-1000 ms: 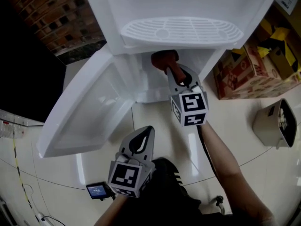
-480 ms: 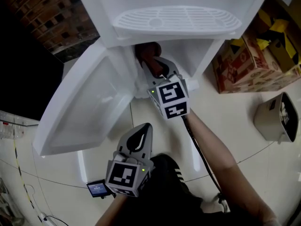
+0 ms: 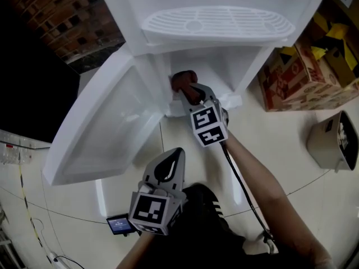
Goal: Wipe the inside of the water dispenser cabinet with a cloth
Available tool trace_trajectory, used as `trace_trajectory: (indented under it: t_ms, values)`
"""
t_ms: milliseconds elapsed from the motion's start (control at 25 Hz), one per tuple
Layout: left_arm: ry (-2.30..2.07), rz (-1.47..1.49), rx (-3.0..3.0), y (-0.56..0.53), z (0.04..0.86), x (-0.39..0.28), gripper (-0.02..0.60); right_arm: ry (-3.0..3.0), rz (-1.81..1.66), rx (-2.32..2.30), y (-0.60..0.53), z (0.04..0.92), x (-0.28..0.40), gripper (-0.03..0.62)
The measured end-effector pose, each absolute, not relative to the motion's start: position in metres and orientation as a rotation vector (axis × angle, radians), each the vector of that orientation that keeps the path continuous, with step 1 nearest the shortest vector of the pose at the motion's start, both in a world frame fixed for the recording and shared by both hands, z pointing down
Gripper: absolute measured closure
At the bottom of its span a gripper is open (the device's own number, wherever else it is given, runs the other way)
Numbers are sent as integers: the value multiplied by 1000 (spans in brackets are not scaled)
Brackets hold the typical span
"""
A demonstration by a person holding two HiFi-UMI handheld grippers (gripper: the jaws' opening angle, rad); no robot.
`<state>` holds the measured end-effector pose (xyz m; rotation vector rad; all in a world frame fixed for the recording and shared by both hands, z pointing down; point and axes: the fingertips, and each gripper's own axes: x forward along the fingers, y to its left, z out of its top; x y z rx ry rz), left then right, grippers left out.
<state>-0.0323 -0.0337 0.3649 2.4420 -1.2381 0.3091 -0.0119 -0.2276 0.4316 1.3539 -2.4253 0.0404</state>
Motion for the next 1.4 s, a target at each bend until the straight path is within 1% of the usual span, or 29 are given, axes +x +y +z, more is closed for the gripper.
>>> trace_trajectory:
  t_ms: [240,360,440,600,840,960,1080,1200,1400]
  values:
    - [-1236,307,2445,-34,365,-32,601,-2590,-157,1592,-267,306,9,510]
    - [-1227,314,2448,-33,368,-32,601,-2615,-198,1631,-284,279,7,510]
    - [-1218,317,2461,-32,375,-36,601,-2596,-192,1618,-297,281,1,510]
    - [-1233,310,2439,-37,373,-42,601,-2544,-122,1538,-309,319,-14,510]
    - [-1243,302,2417,-40,375,-49,601,-2431,94,1445,-300,406,-18,510]
    - [-1247,308,2410,-40,373,-49,601,-2355,128,1342,-286,449,-20,510]
    - [-1244,305,2415,-41,372,-48,601,-2318,146,1295,-276,470,-18,510]
    - [-1234,307,2429,-38,377,-49,601,-2330,72,1339,-279,451,-12,510]
    - [-1239,300,2419,-41,376,-47,601,-2410,-292,1595,-295,336,12,510]
